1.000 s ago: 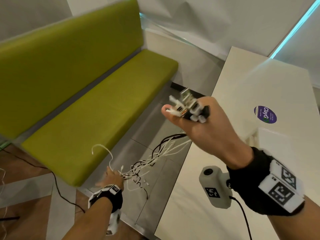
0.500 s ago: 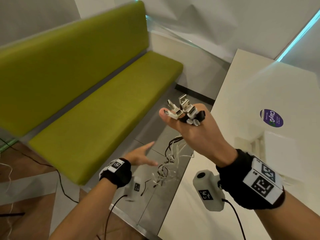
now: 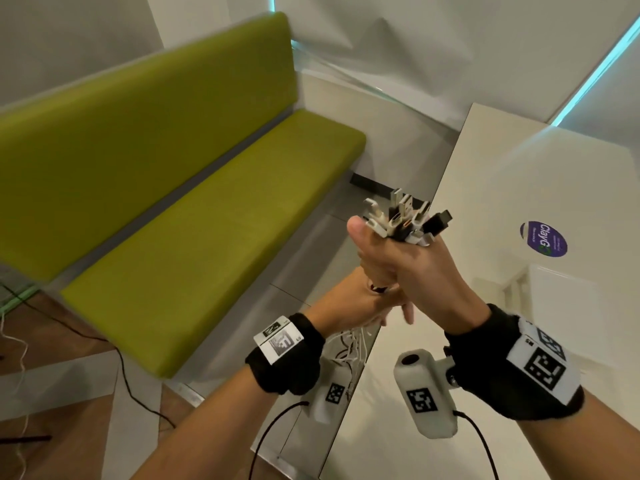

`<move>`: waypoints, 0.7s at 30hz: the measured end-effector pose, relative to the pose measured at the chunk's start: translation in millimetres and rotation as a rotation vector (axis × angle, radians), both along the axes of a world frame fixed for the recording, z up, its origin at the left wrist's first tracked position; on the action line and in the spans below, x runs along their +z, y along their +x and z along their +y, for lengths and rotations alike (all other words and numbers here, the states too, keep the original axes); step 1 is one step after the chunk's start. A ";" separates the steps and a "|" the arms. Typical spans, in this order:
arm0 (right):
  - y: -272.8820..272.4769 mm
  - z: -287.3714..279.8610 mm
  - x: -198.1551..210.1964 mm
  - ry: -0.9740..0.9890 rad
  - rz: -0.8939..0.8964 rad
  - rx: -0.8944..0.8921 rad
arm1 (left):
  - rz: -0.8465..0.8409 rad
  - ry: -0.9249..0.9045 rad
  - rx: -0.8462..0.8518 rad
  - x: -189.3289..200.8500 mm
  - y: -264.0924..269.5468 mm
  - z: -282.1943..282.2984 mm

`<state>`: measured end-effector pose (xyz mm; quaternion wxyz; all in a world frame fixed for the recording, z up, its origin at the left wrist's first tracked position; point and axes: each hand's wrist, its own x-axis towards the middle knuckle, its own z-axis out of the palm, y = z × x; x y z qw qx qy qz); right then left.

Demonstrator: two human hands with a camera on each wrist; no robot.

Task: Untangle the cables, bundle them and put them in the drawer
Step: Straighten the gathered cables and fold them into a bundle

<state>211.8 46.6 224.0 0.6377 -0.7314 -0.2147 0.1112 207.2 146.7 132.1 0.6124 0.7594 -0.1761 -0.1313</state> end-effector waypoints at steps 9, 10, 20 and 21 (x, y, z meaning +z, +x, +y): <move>-7.7 -13.5 -2.1 0.207 0.213 0.072 | -0.079 -0.001 0.325 -80.6 -19.0 9.8; -8.2 -15.2 1.3 0.234 0.231 0.069 | -0.114 0.019 0.367 -90.4 -19.2 10.6; -22.6 -19.9 8.5 0.222 0.153 0.088 | -0.063 0.179 0.483 -172.9 -32.6 46.6; -23.2 -18.6 2.6 0.193 0.142 0.083 | -0.045 0.206 0.480 -173.4 -31.3 49.9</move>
